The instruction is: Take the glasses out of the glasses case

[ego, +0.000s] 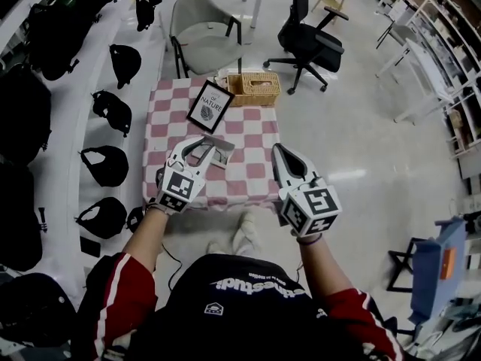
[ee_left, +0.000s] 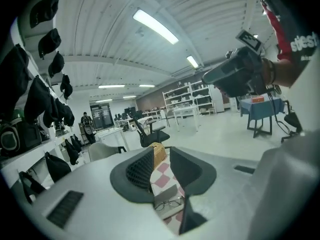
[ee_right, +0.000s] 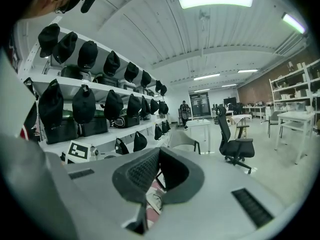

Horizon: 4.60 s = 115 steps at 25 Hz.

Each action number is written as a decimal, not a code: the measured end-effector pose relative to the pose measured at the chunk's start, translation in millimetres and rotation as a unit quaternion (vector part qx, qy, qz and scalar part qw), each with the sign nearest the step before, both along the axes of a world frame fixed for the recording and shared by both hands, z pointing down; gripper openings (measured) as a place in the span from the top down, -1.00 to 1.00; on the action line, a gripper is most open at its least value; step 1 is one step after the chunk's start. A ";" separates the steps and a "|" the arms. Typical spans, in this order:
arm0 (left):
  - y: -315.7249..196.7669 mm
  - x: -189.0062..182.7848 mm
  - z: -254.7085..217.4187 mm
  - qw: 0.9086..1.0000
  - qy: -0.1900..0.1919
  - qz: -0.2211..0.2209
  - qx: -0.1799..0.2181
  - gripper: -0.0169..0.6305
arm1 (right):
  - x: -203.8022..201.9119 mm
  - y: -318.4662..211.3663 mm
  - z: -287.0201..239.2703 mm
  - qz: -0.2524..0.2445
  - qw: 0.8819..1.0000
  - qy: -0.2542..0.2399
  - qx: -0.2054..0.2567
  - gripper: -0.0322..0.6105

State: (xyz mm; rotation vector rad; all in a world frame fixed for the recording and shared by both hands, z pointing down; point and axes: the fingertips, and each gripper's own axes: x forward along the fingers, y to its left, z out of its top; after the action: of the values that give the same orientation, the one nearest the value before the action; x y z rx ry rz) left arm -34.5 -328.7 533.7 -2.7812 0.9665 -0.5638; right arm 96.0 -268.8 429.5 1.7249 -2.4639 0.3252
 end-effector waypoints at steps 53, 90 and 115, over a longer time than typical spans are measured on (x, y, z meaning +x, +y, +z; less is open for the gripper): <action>-90.1 22.8 325.7 0.918 -0.352 0.141 -0.120 0.67 | 51.8 -59.9 105.7 0.024 0.994 -0.008 -0.102 0.91; -74.4 32.7 339.5 0.824 -0.492 0.279 -0.031 0.90 | 68.2 -59.1 115.3 0.044 0.991 -0.041 -0.118 0.91; -64.3 24.9 276.1 0.878 -0.433 0.204 -0.013 0.92 | 56.5 -53.3 74.6 0.026 0.994 -0.053 -0.090 0.91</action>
State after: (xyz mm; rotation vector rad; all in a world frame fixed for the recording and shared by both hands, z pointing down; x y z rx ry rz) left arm -9.6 -393.0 809.8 -2.1971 0.1661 -1.5271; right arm 152.6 -322.1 504.1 1.7414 -2.3780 0.6386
